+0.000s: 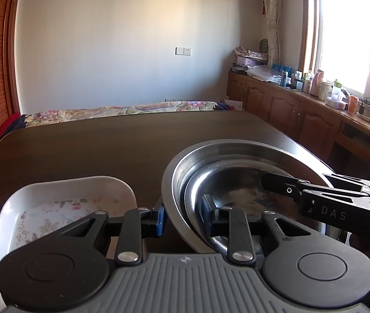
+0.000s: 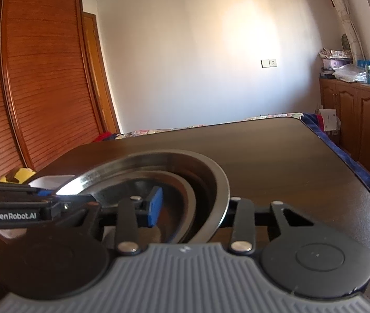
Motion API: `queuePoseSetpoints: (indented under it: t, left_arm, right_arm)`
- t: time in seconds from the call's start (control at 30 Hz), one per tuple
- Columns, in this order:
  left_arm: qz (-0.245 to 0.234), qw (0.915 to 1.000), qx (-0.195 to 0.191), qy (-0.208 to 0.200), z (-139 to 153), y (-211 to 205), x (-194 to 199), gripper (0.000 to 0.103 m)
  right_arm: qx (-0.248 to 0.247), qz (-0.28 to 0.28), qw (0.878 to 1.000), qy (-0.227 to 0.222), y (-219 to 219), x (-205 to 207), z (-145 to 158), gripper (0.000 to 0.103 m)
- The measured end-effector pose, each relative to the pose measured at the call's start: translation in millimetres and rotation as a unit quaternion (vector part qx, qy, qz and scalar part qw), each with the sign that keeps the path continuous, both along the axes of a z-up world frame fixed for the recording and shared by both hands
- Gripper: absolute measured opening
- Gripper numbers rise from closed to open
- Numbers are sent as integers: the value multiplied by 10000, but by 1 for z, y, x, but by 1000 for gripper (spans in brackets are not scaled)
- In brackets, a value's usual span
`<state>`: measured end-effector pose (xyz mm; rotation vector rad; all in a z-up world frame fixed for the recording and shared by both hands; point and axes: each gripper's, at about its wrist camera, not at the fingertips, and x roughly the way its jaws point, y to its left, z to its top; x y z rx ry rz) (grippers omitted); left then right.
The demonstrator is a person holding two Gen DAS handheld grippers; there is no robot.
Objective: Organize plates and bowls
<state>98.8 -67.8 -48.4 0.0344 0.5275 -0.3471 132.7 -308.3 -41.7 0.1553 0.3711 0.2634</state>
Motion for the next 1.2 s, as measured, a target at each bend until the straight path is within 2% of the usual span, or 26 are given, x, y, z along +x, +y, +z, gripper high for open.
queuePoseSetpoints:
  t: [0.57,0.9,1.2]
  left_arm:
    - [60,9994,-58,-326,38,17,-3,30]
    - [436,9975,-83,-542,62,51,-14,30]
    - [725,9959,-79,-539,71,85,-28,30]
  right_arm:
    - [-89,203,9995,-230,8,6,33,41]
    - [-67,589,9974,-421,36,12,53,41]
    - [-102,959,9942,-482,66,12,63,41]
